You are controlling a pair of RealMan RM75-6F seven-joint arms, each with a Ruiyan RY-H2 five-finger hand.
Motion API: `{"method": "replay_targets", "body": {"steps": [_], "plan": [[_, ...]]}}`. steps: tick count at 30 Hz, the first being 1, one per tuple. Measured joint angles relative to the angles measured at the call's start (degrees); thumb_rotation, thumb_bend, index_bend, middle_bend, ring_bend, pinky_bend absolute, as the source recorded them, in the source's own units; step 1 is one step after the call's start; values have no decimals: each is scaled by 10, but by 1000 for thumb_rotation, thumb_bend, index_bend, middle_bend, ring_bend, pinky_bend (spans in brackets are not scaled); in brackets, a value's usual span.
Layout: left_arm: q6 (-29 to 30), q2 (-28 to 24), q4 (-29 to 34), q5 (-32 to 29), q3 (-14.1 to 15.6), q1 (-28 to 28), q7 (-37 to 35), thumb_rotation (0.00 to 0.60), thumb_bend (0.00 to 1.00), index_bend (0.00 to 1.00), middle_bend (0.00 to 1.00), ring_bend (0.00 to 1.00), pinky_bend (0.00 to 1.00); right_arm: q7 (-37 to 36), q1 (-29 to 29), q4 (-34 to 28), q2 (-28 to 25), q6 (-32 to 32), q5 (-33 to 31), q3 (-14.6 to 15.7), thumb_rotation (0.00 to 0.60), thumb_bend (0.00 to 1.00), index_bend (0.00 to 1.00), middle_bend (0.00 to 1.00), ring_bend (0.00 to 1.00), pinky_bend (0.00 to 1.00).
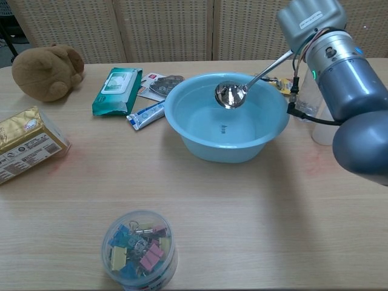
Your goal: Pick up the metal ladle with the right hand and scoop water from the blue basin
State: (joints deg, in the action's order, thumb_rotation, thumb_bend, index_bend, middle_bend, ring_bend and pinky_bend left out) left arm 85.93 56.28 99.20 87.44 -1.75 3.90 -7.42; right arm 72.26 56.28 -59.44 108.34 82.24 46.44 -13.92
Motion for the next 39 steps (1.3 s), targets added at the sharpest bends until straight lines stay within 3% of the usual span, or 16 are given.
{"method": "replay_targets", "body": {"steps": [11,19,28,39], "plan": [[-2,0,0,-3,-1,1,1,600,0,0,0,0,0,-11,-13,99,54,-28,58,22,600,1000,873,859,789,931],[-4,1,-1,-5,-1,2,3,600,0,0,0,0,0,23,-30,109,56,-47,71,28,600,1000,873,859,789,931],[-5,4,1,-4,0,2,12,600,0,0,0,0,0,102,-52,5,24,-56,35,15,600,1000,875,859,789,931],[-6,7,3,0,2,3,20,600,0,0,0,0,0,189,-64,-221,-53,-43,-109,-55,600,1000,879,863,789,931]]}}
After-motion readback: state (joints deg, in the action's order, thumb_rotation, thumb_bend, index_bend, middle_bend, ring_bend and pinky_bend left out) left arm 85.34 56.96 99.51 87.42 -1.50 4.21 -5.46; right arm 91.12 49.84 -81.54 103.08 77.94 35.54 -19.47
